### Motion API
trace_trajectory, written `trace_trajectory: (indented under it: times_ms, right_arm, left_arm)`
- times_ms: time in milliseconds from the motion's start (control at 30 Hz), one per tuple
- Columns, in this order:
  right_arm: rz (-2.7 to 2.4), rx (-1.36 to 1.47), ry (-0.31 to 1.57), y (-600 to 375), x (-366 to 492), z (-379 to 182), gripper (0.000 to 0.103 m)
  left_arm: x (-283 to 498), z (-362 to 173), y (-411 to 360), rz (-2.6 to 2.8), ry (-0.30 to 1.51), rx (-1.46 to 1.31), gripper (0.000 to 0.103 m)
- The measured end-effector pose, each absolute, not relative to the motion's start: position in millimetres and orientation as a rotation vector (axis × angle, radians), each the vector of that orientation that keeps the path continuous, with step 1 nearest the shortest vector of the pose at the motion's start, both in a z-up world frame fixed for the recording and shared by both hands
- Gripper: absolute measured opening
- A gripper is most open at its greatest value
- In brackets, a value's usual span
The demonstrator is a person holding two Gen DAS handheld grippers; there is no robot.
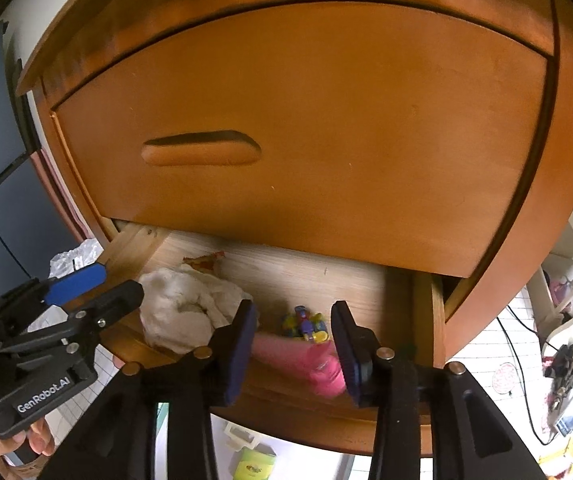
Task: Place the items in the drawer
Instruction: 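Lower the lace fabric with the left tool while the right tool lowers the roller, then open both, then push the lower drawer front closed with both tools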
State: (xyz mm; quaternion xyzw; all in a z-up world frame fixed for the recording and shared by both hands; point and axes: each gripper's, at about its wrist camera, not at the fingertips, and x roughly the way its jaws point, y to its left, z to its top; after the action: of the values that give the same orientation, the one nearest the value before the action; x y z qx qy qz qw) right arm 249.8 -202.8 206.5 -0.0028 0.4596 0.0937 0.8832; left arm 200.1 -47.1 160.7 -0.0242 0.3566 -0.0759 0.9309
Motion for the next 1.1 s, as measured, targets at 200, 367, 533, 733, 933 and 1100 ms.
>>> trace_trajectory:
  times_ms: [200,367,533,733,933,1100]
  right_arm:
    - [0.185,-0.006,0.970,-204.4,250.1,201.1,0.062]
    - [0.176,-0.009,0.973,-204.7,249.4,196.8,0.074]
    - [0.168,-0.005,0.975,-206.7,248.2,194.9,0.085]
    - [0.161,0.007,0.963,-210.7,245.6,195.9,0.098]
    - [0.152,-0.002,0.944,-212.3,240.8,196.9,0.103]
    - [0.144,-0.027,0.935,-209.7,235.5,197.6,0.103]
  left_arm:
    - [201.8,159.2,-42.0,-0.118,0.750,-0.057,0.066]
    - [202.2,156.4,-36.6,-0.098,0.740,-0.074,0.078]
    - [201.8,157.2,-30.7,-0.066,0.733,-0.091,0.083]
    - [197.3,158.4,-22.8,-0.019,0.694,-0.114,0.098]
    - [190.1,163.8,-17.5,0.039,0.634,-0.115,0.103]
    - [184.0,169.2,-14.6,0.045,0.618,-0.134,0.103]
